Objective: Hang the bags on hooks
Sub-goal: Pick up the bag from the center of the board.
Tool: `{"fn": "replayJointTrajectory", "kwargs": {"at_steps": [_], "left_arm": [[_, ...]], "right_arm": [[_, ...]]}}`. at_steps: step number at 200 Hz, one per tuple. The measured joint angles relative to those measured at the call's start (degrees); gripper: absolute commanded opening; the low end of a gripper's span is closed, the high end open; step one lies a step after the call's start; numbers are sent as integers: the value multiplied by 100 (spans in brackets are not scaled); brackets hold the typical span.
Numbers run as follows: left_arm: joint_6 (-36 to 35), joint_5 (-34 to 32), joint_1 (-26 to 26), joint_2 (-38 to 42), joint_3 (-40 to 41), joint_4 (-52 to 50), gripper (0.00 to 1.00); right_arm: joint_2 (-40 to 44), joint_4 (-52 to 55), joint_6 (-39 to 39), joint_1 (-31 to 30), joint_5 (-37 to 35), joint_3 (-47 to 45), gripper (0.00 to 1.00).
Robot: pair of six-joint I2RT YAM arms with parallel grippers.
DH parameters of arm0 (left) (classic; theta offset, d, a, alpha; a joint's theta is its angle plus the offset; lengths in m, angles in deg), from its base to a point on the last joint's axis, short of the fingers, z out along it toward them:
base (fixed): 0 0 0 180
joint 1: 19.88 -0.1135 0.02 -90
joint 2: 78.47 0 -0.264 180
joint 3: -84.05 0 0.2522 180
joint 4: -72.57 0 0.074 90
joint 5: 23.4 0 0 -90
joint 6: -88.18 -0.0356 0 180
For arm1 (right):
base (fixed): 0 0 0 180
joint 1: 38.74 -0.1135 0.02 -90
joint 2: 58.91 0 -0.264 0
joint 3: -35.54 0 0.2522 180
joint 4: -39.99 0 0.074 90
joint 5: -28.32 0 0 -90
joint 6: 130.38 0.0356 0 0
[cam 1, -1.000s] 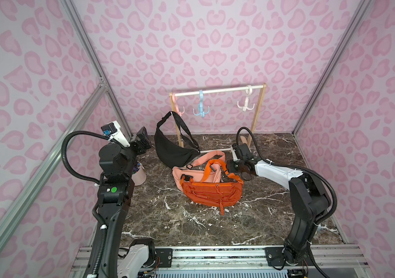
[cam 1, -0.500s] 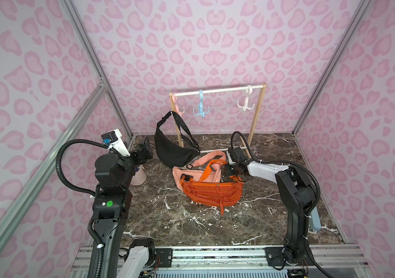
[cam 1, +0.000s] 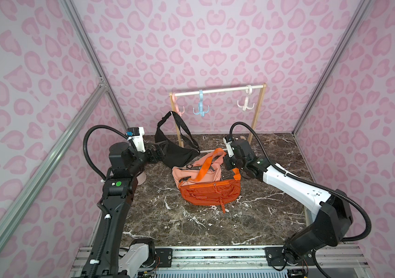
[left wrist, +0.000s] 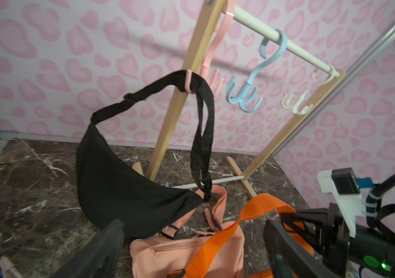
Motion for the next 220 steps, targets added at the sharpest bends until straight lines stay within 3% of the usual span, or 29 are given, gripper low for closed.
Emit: {"fn": "replayJointTrajectory", "kwargs": {"at_steps": [35,94,175,220], "left_arm": [[-481,433,750,-284,-96,-247,92],[-1025,96,1880,-669,39,-575,93],[-1928,111,2258,-442,527,-706,96],[-2199,214,2315,503,1755,-256,100]], "right_arm": [[802,-4,-262,-391,-267,-221,0],[1587,-68,-485,-804,-240,-404,0],[2000,-319,-619,-798,-138,-588,0],[2085,-326,-616,-693,22,-525,0]]}}
